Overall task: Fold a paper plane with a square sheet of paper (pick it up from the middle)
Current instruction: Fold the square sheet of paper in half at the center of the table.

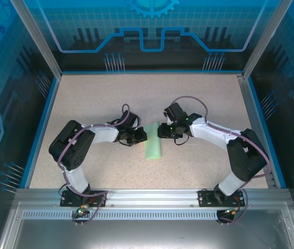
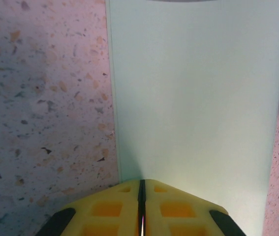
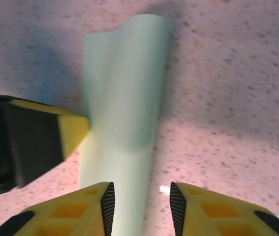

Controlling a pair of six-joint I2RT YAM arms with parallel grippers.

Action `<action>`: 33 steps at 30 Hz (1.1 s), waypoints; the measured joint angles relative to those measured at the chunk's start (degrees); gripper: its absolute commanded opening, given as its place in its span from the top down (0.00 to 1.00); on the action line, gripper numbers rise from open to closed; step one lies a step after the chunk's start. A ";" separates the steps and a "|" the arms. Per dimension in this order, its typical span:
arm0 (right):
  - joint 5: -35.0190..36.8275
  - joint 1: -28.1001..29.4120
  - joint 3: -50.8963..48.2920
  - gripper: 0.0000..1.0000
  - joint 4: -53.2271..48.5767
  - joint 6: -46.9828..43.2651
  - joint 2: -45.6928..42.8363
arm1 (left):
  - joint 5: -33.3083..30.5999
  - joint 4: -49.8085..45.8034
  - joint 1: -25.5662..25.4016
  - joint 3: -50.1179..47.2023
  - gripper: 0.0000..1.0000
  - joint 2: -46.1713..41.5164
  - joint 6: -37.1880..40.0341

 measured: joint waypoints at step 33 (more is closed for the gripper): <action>-6.62 0.46 -1.77 0.74 7.74 -0.83 11.45 | -1.51 -1.73 -0.37 0.87 0.88 0.00 1.22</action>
